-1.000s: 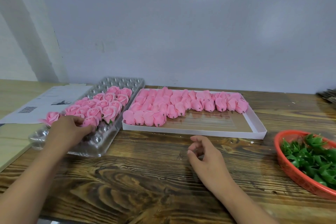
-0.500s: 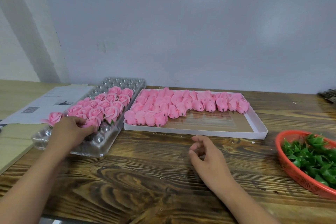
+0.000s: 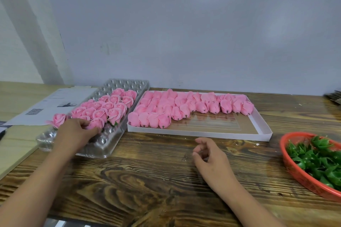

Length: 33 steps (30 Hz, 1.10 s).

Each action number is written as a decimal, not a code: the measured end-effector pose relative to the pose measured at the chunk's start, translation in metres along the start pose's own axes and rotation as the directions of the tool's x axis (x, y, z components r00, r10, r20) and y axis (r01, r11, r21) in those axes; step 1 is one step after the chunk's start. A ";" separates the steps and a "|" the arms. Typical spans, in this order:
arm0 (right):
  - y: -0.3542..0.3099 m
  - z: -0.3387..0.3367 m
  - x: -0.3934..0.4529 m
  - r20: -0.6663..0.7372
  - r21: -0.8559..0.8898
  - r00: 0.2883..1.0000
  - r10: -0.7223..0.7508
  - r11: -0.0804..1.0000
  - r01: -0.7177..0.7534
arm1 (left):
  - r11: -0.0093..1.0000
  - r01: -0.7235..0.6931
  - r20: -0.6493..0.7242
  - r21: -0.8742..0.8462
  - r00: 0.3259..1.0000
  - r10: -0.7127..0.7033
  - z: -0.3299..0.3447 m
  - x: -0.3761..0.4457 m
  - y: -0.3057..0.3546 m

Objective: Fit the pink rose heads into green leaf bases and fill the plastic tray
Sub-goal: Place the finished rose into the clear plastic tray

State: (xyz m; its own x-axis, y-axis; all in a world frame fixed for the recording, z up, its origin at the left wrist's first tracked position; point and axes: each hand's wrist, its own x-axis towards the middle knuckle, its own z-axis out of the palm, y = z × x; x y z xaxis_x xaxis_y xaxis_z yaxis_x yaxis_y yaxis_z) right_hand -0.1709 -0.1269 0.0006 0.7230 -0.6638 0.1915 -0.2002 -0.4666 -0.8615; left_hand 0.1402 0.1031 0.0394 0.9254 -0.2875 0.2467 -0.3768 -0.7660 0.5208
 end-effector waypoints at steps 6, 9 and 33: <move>0.001 0.001 0.000 0.000 0.020 1.000 -0.006 1.000 0.006 | 0.998 0.037 0.047 -0.056 0.998 -0.034 -0.010 -0.005 0.005; 0.003 0.002 0.000 0.009 0.013 1.000 -0.011 1.000 0.011 | 0.992 0.077 0.038 -0.103 0.997 -0.074 -0.017 -0.017 0.009; -0.035 -0.032 0.104 -0.010 -0.177 0.997 0.080 0.981 -0.081 | 0.780 -0.521 0.238 -0.348 0.755 0.611 0.099 -0.109 0.129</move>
State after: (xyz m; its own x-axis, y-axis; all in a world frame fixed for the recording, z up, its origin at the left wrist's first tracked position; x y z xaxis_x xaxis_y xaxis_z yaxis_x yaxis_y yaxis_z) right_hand -0.1096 -0.1980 0.0657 0.6983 -0.7046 0.1263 -0.3718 -0.5078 -0.7771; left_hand -0.0054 -0.0211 -0.0011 0.4783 -0.8215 0.3103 -0.7892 -0.2471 0.5623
